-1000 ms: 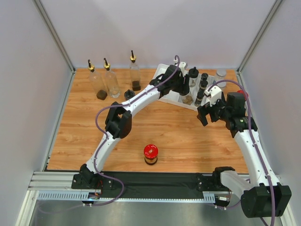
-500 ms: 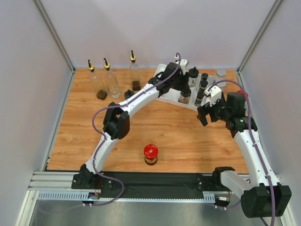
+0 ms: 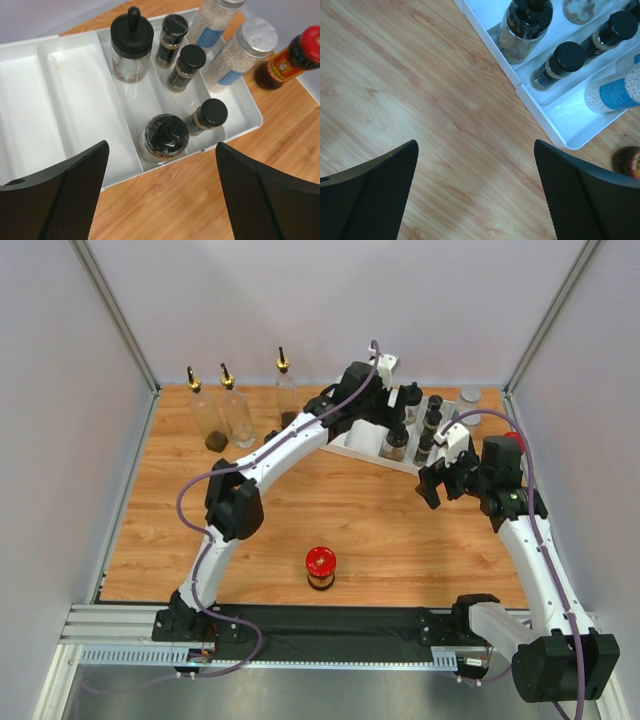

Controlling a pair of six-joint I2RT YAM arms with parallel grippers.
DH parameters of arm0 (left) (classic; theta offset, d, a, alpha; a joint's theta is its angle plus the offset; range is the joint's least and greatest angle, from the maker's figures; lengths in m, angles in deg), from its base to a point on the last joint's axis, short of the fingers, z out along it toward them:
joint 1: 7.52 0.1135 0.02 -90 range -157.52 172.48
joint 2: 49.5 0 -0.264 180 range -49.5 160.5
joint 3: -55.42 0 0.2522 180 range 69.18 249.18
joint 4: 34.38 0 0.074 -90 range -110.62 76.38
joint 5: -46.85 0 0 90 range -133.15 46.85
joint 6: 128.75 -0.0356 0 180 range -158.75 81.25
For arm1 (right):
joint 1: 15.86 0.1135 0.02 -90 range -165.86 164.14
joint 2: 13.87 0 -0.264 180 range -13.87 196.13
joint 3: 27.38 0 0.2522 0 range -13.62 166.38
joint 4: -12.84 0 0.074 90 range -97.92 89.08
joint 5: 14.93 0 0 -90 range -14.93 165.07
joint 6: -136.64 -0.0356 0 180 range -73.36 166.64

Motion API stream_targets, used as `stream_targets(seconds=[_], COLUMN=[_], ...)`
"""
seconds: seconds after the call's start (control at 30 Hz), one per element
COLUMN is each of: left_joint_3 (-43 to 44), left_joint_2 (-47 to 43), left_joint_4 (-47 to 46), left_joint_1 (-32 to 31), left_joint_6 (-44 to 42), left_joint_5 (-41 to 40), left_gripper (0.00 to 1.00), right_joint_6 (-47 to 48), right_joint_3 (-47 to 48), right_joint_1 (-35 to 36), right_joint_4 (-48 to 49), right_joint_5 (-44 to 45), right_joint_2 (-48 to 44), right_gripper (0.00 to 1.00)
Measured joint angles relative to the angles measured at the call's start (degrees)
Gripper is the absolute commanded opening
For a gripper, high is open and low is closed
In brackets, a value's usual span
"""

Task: Organize the condiment bottles
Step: Place the bottle in the storage box.

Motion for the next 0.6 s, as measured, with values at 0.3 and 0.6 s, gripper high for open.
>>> stream_targets(seconds=[0.3,0.6], left_joint_3=[-15.85,-44.22], left_joint_2=[-25.99,-54.53], left_joint_4=[-0.37,0.59], left_joint_1=[0.68,3.69], left_joint_6=[-4.76,-8.52], left_joint_5=[0.79,-1.55], left_gripper=[1.0,1.0], right_joint_6=[6.73,14.97], right_joint_3=[-2.16,-4.94], right_joint_1=[0.0,0.02], right_joint_4=[-1.42,-4.85], right_joint_5=[-11.78,-21.66], right_joint_2=[-0.76,-0.81], right_gripper=[1.0,1.0])
